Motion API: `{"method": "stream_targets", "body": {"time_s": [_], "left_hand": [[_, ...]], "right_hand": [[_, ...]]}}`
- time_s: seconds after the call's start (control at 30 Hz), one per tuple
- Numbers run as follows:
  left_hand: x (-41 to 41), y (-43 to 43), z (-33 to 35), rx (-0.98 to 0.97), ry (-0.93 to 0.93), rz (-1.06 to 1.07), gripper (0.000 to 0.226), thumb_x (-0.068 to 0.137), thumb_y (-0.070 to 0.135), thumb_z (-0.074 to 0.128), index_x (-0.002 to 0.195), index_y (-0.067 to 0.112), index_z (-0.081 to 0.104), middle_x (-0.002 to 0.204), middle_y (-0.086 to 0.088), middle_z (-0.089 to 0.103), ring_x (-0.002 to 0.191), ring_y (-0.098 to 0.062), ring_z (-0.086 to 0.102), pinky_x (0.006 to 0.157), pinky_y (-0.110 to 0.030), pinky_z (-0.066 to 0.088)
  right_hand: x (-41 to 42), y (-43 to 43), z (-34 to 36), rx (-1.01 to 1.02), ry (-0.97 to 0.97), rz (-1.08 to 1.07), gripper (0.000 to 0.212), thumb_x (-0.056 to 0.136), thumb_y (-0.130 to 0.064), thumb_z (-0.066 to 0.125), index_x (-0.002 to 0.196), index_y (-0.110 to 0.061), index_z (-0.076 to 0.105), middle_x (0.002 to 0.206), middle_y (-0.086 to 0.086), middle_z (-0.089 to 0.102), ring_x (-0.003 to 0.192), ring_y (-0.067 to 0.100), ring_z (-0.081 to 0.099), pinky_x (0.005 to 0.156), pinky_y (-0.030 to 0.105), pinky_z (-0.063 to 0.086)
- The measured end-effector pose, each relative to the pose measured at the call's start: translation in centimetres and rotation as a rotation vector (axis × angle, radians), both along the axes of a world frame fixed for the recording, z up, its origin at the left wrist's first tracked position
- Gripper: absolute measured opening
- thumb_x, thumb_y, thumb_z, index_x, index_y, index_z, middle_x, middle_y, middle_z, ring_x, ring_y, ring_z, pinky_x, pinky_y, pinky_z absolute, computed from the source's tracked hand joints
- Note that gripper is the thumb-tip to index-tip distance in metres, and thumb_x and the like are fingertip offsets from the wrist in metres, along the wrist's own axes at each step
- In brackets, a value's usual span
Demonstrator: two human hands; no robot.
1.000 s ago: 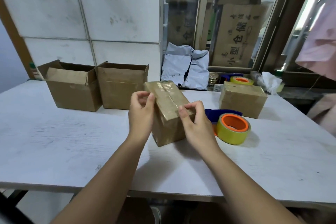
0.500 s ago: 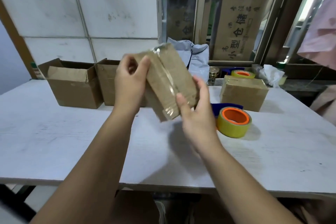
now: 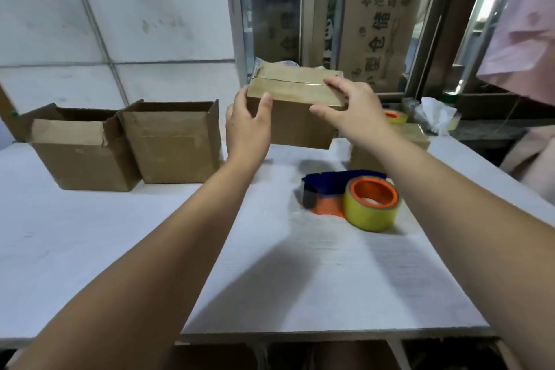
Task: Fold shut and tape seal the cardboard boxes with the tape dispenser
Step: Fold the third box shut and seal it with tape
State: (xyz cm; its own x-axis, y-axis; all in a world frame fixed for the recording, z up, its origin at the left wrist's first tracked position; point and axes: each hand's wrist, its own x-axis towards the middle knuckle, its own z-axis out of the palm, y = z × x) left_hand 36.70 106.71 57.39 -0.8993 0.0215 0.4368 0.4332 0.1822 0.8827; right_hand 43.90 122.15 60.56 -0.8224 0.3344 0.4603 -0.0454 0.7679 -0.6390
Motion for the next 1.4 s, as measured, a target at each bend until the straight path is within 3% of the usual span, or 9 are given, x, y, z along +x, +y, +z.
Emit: {"method": "stream_targets", "body": {"time_s": [0.27, 0.4, 0.5, 0.63, 0.9, 1.17, 1.27, 1.33, 1.4], "left_hand": [[-2.3, 3.4, -1.6, -0.063, -0.059, -0.044, 0.038, 0.100, 0.041, 0.038, 0.123, 0.017, 0.054, 0.120, -0.001, 0.058, 0.110, -0.017, 0.053, 0.094, -0.034, 0.044], [-3.9, 4.3, -2.4, -0.031, -0.160, -0.045, 0.034, 0.098, 0.043, 0.040, 0.103, 0.014, 0.058, 0.096, 0.001, 0.059, 0.092, -0.017, 0.055, 0.074, -0.031, 0.041], [-4.6, 5.1, -3.2, 0.016, -0.256, -0.130, 0.026, 0.086, 0.045, 0.050, 0.091, 0.021, 0.056, 0.088, 0.003, 0.059, 0.093, -0.025, 0.060, 0.089, -0.040, 0.051], [-4.9, 5.4, -4.1, 0.006, -0.246, -0.225, 0.007, 0.090, 0.026, 0.057, 0.097, 0.026, 0.061, 0.095, 0.005, 0.062, 0.093, -0.014, 0.060, 0.096, -0.040, 0.049], [-4.0, 6.3, -4.3, 0.094, -0.265, -0.414, 0.026, 0.091, 0.017, 0.063, 0.117, 0.012, 0.059, 0.098, 0.005, 0.065, 0.087, -0.004, 0.063, 0.083, -0.025, 0.055], [-4.0, 6.8, -5.2, 0.310, -0.448, -0.490, 0.018, 0.095, 0.026, 0.056, 0.100, 0.011, 0.065, 0.097, 0.001, 0.070, 0.089, -0.008, 0.067, 0.081, -0.022, 0.055], [-4.2, 6.7, -6.0, 0.277, -0.476, -0.498, 0.031, 0.096, 0.036, 0.053, 0.113, 0.013, 0.062, 0.114, -0.003, 0.068, 0.106, -0.015, 0.064, 0.091, -0.030, 0.053], [-4.4, 6.6, -6.4, 0.241, -0.481, -0.483, 0.042, 0.096, 0.043, 0.048, 0.122, 0.013, 0.058, 0.122, -0.004, 0.065, 0.111, -0.019, 0.062, 0.093, -0.034, 0.052], [-4.5, 6.3, -6.6, 0.238, -0.478, -0.482, 0.043, 0.098, 0.046, 0.043, 0.123, 0.014, 0.058, 0.122, -0.003, 0.065, 0.109, -0.019, 0.063, 0.091, -0.034, 0.053]], "right_hand": [[-2.2, 4.0, -4.4, 0.220, -0.009, -0.155, 0.059, 0.092, -0.052, 0.049, 0.143, -0.026, 0.040, 0.146, 0.003, 0.044, 0.134, 0.024, 0.038, 0.112, 0.042, 0.028], [-2.8, 6.0, -6.4, 0.364, -0.122, -0.193, 0.054, 0.094, -0.058, 0.037, 0.139, -0.030, 0.044, 0.139, 0.004, 0.051, 0.134, 0.026, 0.037, 0.113, 0.053, 0.015], [-2.7, 7.2, -8.2, 0.390, -0.078, -0.188, 0.052, 0.094, -0.057, 0.037, 0.136, -0.028, 0.049, 0.136, 0.004, 0.055, 0.130, 0.024, 0.044, 0.113, 0.050, 0.019], [-2.3, 8.4, -8.7, 0.319, 0.002, -0.178, 0.052, 0.093, -0.054, 0.040, 0.133, -0.023, 0.054, 0.139, 0.008, 0.052, 0.131, 0.024, 0.041, 0.113, 0.043, 0.025], [-0.8, 9.9, -8.3, 0.294, -0.046, -0.232, 0.047, 0.095, -0.051, 0.042, 0.139, -0.032, 0.047, 0.145, 0.000, 0.045, 0.135, 0.021, 0.036, 0.107, 0.037, 0.030], [0.1, 10.8, -9.3, 0.153, 0.106, -0.246, 0.045, 0.097, -0.041, 0.045, 0.139, -0.025, 0.045, 0.134, -0.001, 0.055, 0.130, 0.024, 0.042, 0.108, 0.038, 0.031], [0.3, 11.7, -9.7, 0.048, 0.254, -0.433, 0.039, 0.100, -0.037, 0.038, 0.134, -0.022, 0.050, 0.124, -0.006, 0.059, 0.130, 0.022, 0.042, 0.116, 0.041, 0.013], [0.4, 12.6, -9.9, 0.030, 0.288, -0.582, 0.040, 0.098, -0.039, 0.037, 0.130, -0.021, 0.054, 0.131, -0.001, 0.057, 0.133, 0.018, 0.039, 0.116, 0.045, -0.001], [0.4, 13.4, -10.1, -0.003, 0.201, -0.647, 0.039, 0.096, -0.043, 0.041, 0.126, -0.026, 0.058, 0.146, 0.000, 0.044, 0.143, 0.019, 0.022, 0.114, 0.053, -0.005]]}}
